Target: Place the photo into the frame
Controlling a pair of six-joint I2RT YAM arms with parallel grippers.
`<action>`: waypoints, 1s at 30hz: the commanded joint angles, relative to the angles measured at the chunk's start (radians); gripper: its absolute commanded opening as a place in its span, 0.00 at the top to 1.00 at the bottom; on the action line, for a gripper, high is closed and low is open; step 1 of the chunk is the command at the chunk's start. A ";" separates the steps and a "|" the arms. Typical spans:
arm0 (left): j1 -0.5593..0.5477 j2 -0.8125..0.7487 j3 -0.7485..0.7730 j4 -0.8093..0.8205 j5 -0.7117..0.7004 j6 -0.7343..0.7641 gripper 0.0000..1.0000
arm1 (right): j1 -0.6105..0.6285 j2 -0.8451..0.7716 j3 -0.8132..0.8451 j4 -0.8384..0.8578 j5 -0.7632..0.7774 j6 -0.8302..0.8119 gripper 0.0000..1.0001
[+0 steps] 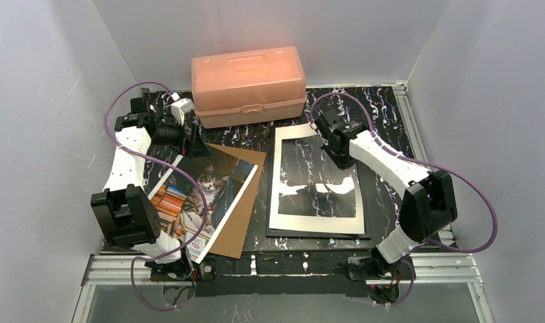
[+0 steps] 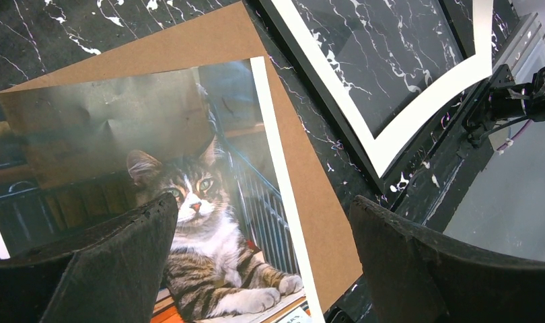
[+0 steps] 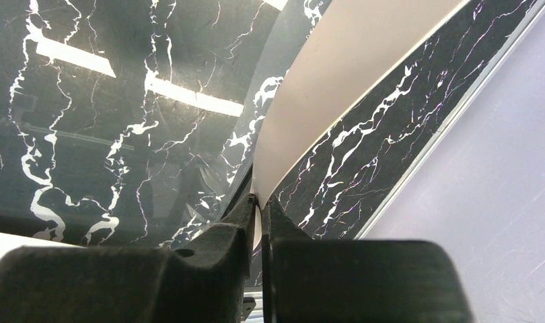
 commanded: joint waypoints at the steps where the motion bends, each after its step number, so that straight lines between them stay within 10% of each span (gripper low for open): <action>1: -0.003 -0.032 0.001 -0.028 0.035 0.011 0.02 | 0.000 0.048 0.038 -0.011 -0.010 0.004 0.83; 17: -0.003 -0.027 0.001 -0.028 0.035 0.018 0.02 | -0.001 0.156 0.028 0.009 0.024 0.057 0.59; 30: -0.003 -0.028 0.000 -0.028 0.044 0.021 0.02 | -0.020 0.137 0.036 0.052 0.140 0.079 0.02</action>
